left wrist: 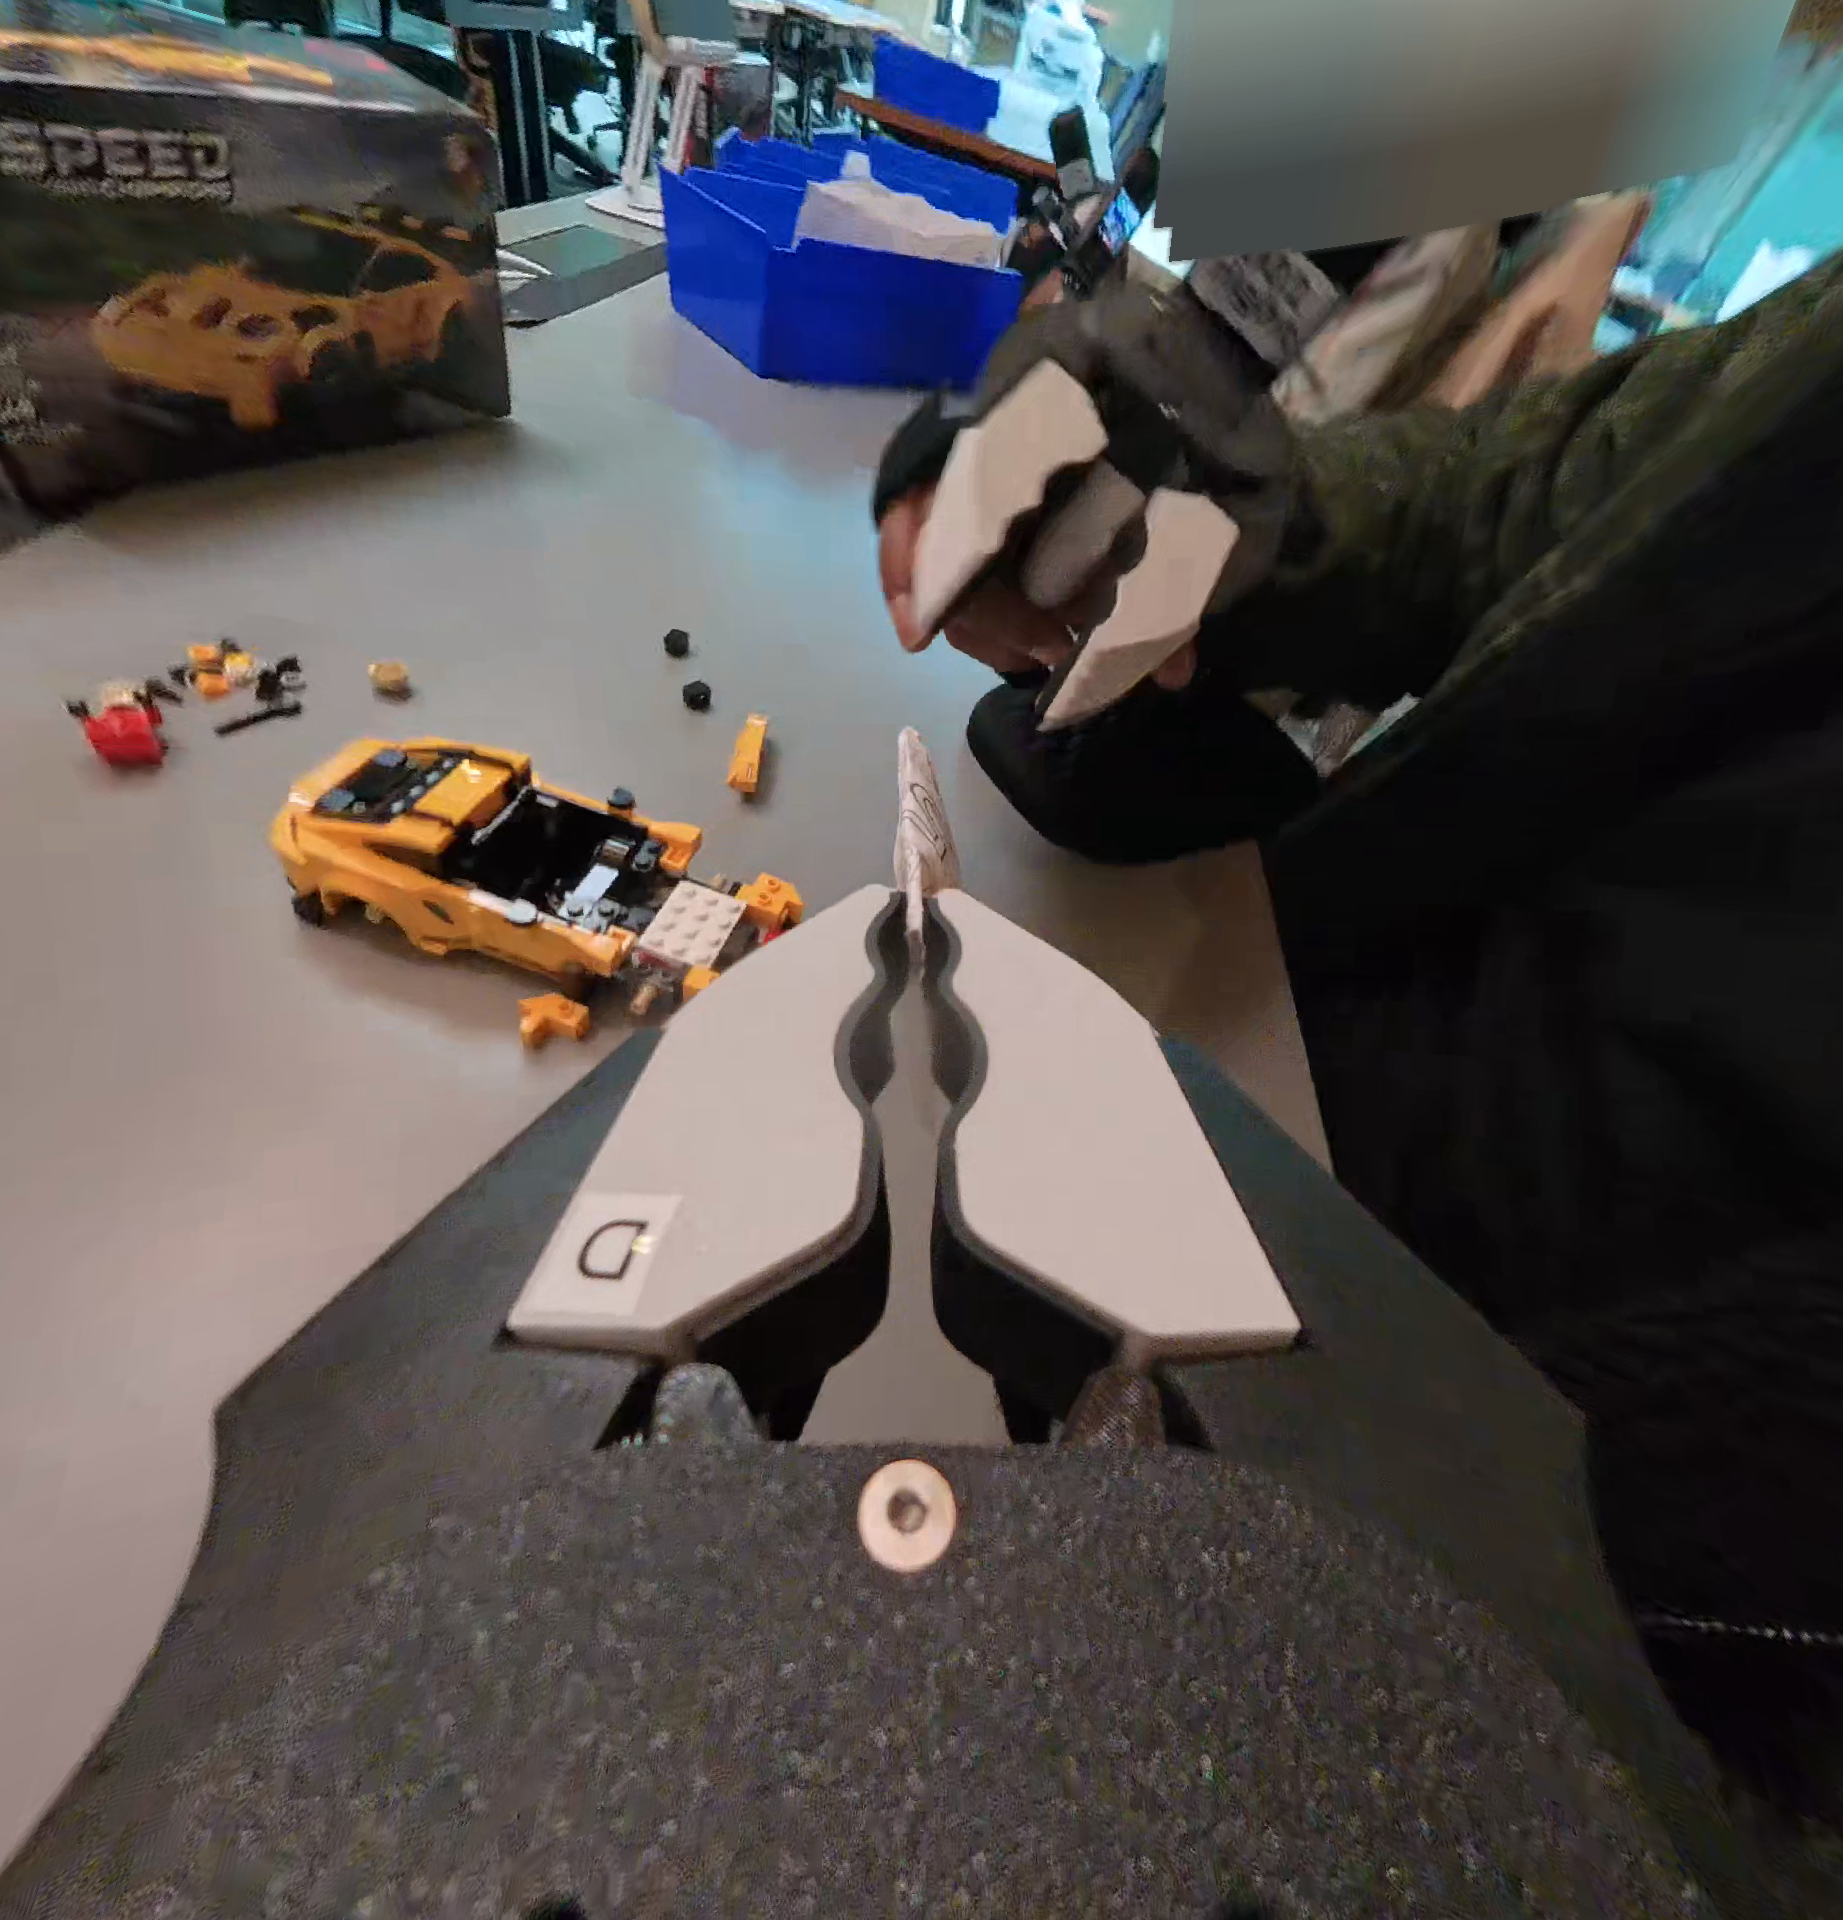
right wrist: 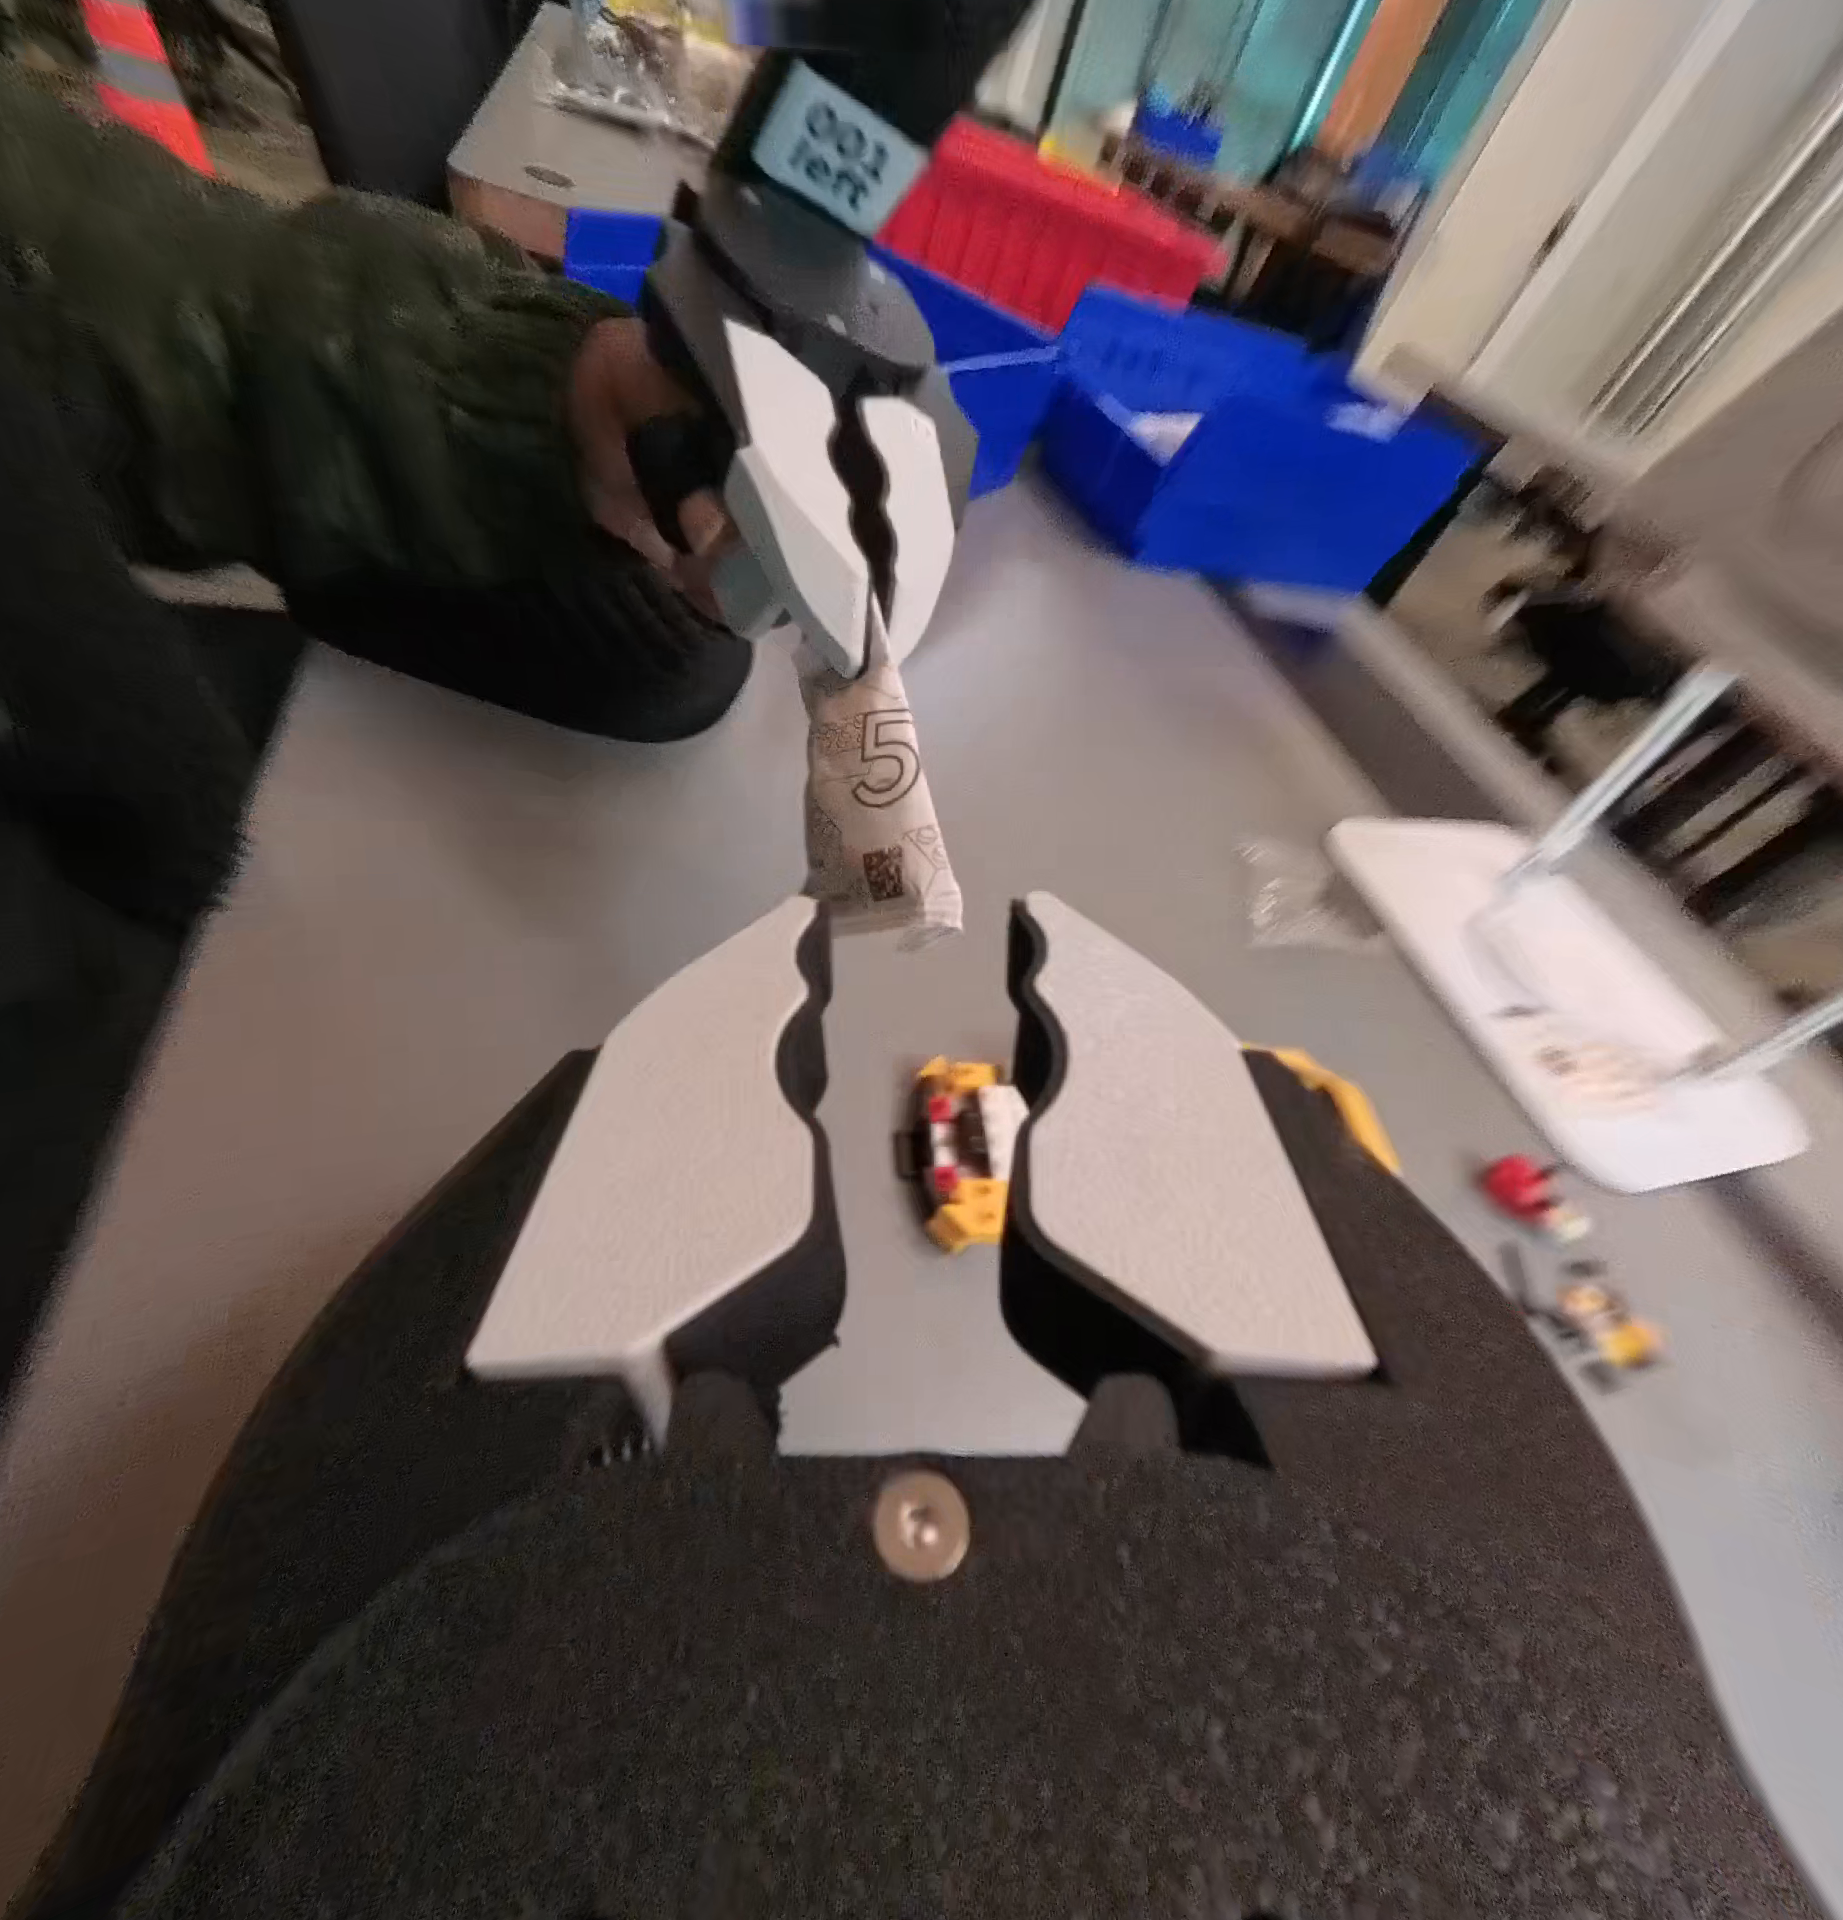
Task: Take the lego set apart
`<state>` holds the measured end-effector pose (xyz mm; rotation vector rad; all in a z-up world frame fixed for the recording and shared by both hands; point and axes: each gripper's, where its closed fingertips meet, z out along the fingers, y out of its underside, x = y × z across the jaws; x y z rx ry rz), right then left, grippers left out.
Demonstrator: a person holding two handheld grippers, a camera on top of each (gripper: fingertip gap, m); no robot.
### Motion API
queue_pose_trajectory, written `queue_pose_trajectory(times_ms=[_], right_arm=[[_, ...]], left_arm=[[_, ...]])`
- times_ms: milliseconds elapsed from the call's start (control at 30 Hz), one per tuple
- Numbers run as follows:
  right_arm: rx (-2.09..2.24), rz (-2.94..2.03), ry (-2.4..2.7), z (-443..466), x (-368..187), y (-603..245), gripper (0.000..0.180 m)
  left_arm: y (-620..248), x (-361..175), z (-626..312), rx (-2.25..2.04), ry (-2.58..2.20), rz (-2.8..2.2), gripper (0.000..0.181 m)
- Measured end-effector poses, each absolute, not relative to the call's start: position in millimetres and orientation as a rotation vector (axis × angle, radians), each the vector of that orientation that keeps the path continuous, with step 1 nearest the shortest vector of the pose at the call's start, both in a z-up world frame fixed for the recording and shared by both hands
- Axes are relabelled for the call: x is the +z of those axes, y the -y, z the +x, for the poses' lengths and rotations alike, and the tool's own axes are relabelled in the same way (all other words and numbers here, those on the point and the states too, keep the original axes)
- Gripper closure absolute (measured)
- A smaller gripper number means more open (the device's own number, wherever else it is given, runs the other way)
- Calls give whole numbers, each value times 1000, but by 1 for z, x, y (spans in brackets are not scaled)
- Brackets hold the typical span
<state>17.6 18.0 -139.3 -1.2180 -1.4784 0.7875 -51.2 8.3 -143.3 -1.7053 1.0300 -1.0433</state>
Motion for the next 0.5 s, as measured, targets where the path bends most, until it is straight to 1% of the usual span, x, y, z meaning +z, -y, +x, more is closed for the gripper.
queue_pose_trajectory(times_ms=[67,167,200,267,333,367,400,433,500], right_arm=[[888,-1368,1493,13,-143,-22,138],[942,-1490,1552,4,-155,-21,136],[946,-1521,1570,2,-161,-22,138],[978,-1562,1592,1,-168,-21,173],[1054,-1595,1561,4,-166,-22,175],[1094,-1628,1535,7,-165,-25,175],[1122,-1658,1485,12,-163,-31,175],[1154,-1690,1414,19,-159,-41,175],[1220,-1782,1214,44,-151,-71,175]], left_arm=[[-12,-146,-44,-969,-1104,-1721,179],[-12,-147,-30,-932,-1202,-1702,178],[-13,-145,-26,-937,-1211,-1695,178],[-19,-144,-24,-939,-1199,-1702,178],[-26,-143,-23,-991,-1129,-1733,176],[-33,-142,-25,-1000,-1070,-1742,168],[-39,-142,-28,-995,-1022,-1742,157],[-44,-142,-32,-992,-986,-1740,155],[-48,-137,-42,-1006,-923,-1711,164]])
